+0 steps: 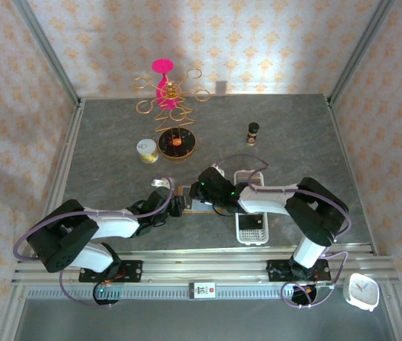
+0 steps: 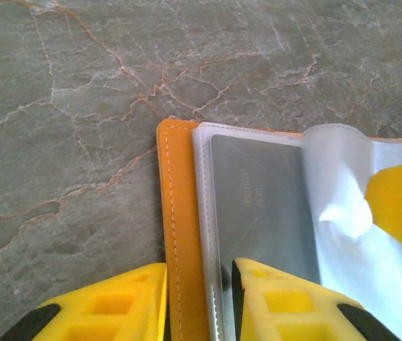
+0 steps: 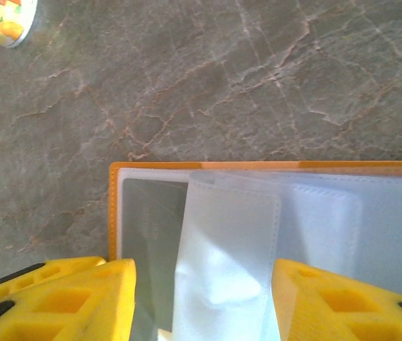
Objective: Put the credit cards into the card holder
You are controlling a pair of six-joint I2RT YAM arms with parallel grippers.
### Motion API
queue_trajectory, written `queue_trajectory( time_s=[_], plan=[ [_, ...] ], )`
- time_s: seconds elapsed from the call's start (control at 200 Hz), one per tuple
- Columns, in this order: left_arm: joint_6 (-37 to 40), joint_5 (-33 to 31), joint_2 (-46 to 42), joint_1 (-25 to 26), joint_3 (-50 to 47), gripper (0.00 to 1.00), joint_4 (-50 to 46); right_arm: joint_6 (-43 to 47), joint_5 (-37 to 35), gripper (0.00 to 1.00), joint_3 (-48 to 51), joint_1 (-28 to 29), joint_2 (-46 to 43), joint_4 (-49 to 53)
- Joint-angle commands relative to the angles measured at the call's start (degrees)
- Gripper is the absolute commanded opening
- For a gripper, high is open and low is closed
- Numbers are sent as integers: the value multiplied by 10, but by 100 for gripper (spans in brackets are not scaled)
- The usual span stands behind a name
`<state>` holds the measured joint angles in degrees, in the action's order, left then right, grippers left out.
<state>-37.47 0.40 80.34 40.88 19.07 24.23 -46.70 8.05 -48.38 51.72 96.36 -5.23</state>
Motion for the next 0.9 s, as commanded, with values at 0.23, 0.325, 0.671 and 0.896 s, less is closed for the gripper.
queue_trajectory(
  time_s=[0.23,0.325,0.671,0.896],
  plan=[
    [1,-18,-10,0,-7,30,-1,-16,17,54,-5,3,-24,-26],
    [1,-19,-11,0,-7,30,-1,-22,29,54,-4,3,-23,-44],
    [1,-60,-44,0,-12,30,-20,-52,94,57,-19,4,15,-134],
    [-6,-109,-94,-1,-34,30,-26,7,59,64,-43,3,-20,-101]
  ],
)
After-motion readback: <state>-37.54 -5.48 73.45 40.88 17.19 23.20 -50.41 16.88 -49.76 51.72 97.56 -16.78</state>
